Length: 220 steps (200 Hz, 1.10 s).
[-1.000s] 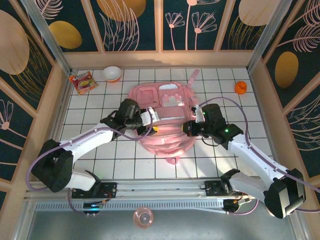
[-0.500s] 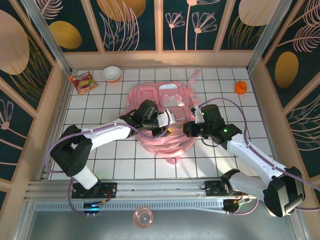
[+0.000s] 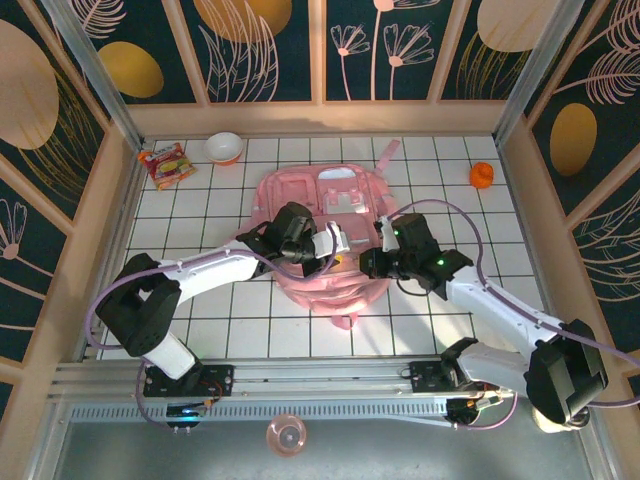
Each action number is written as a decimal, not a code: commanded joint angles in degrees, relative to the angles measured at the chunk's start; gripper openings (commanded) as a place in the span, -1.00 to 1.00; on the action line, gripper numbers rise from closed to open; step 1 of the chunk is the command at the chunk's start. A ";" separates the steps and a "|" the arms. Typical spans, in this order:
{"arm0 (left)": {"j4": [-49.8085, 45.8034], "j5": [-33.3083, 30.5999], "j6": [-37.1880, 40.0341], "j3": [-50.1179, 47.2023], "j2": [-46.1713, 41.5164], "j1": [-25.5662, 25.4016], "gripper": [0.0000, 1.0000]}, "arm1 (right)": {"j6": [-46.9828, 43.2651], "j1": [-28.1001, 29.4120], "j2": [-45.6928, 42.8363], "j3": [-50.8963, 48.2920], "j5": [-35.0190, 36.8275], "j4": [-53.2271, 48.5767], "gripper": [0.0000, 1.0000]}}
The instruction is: Pack books, pencil case, and school supplies into a backpack
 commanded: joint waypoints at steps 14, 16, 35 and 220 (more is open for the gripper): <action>2.72 4.08 -1.25 0.19 -2.61 0.11 -0.74 | -0.51 0.87 1.81 -0.35 2.24 -0.17 -0.70; 2.65 4.06 -1.25 0.19 -2.65 0.15 -0.74 | -0.46 0.87 1.88 -0.29 2.17 -0.15 -0.70; 2.46 4.01 -1.15 0.19 -2.99 0.18 -0.74 | -0.70 1.17 2.26 -0.09 2.32 0.24 -0.69; 1.58 -1.86 2.17 -6.19 -7.91 0.54 -1.00 | -1.44 -13.39 -2.91 0.27 9.40 -9.73 -1.00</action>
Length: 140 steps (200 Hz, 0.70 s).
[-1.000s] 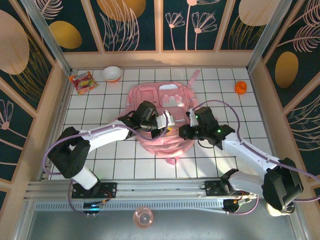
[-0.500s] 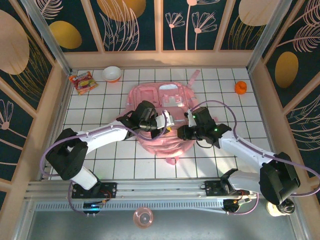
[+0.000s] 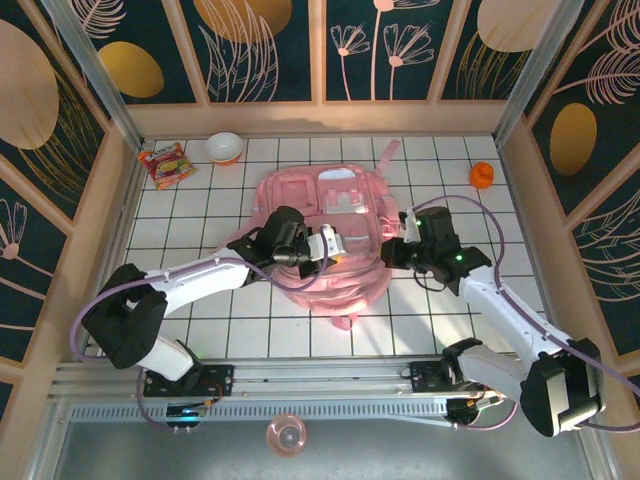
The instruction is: Pack books, pencil case, and school supplies into a backpack
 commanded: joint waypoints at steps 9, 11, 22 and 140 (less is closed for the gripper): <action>-3.20 -0.90 1.02 -1.38 -2.88 0.70 -1.00 | 0.35 -2.35 1.19 -0.93 9.34 -4.28 -1.00; -3.27 -0.78 1.02 -1.37 -2.89 0.70 -1.00 | 0.42 -2.42 1.30 -0.94 9.43 -4.22 -1.00; -3.57 0.60 1.24 -1.28 -3.07 0.79 -1.00 | 0.97 -2.59 2.01 -1.03 9.76 -3.00 -1.00; -3.65 21.49 4.31 -1.63 -4.25 0.79 -1.00 | 3.12 -5.03 8.58 -1.86 7.66 18.22 -1.00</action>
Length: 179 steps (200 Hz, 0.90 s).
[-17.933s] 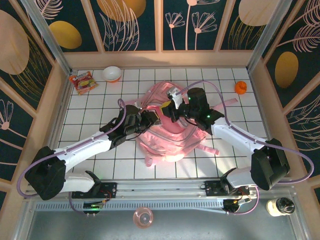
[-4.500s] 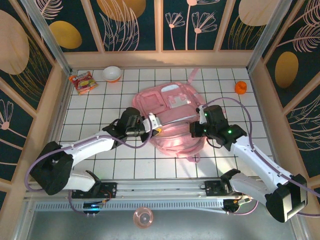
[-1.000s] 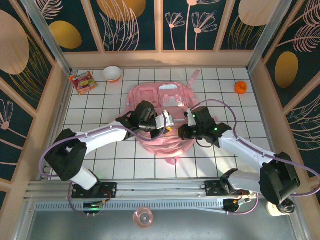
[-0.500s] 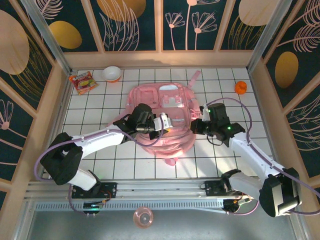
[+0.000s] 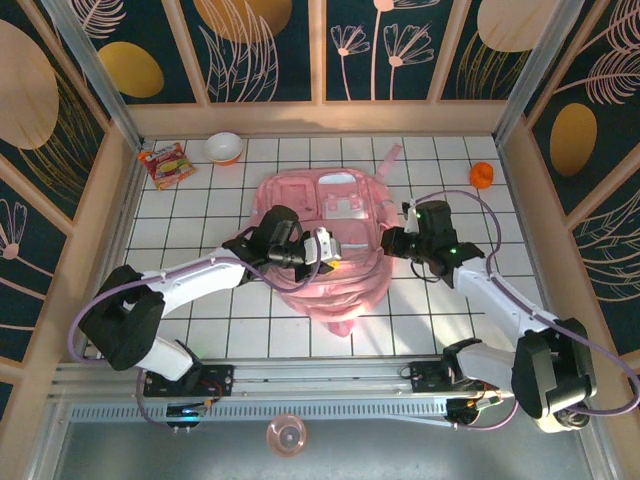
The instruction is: Pack books, pencil case, and school supplies into a backpack
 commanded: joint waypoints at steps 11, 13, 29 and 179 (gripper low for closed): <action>-1.90 10.75 2.17 -0.95 -3.63 -0.77 -1.00 | 0.73 -3.45 3.63 -0.80 4.78 8.32 -1.00; -1.86 10.58 2.11 -1.00 -3.66 -0.77 -1.00 | 0.73 -3.64 3.89 -0.74 4.59 8.49 -1.00; -0.56 6.11 -0.97 -1.58 -4.03 -0.76 -0.83 | 0.34 -4.23 5.36 0.42 3.46 9.08 -1.00; 36.16 -65.41 -32.10 -31.13 -36.97 10.36 0.98 | -13.73 -22.47 -2.87 -11.03 9.62 29.76 0.99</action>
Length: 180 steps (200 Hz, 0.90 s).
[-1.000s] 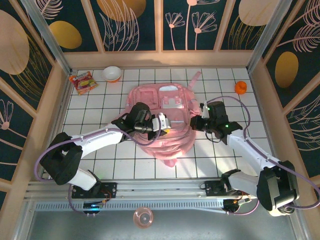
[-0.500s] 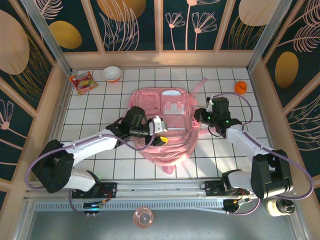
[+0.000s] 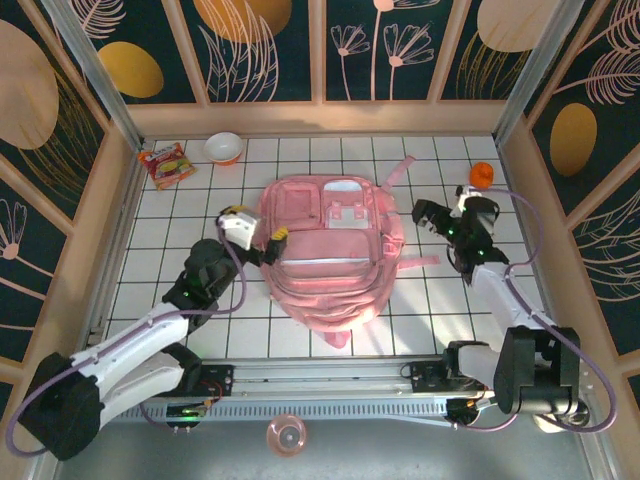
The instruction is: Pack books, pencil case, and school supplies into a backpack
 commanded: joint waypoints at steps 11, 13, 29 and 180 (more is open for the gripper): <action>10.06 -26.60 -2.54 -5.98 -4.99 1.91 0.98 | -6.06 -2.50 -1.71 -6.26 4.02 13.73 0.99; 10.51 -27.35 -2.46 -6.38 -5.20 2.08 0.98 | -6.21 -2.56 -1.70 -6.58 4.23 14.24 0.98; 12.93 -31.71 -2.65 -9.35 -6.37 3.75 0.98 | -7.38 -2.86 -1.51 -9.25 6.61 19.15 0.99; 60.55 -20.18 6.38 -23.79 23.57 17.31 0.98 | -13.80 -2.67 25.07 -23.17 5.78 74.58 0.98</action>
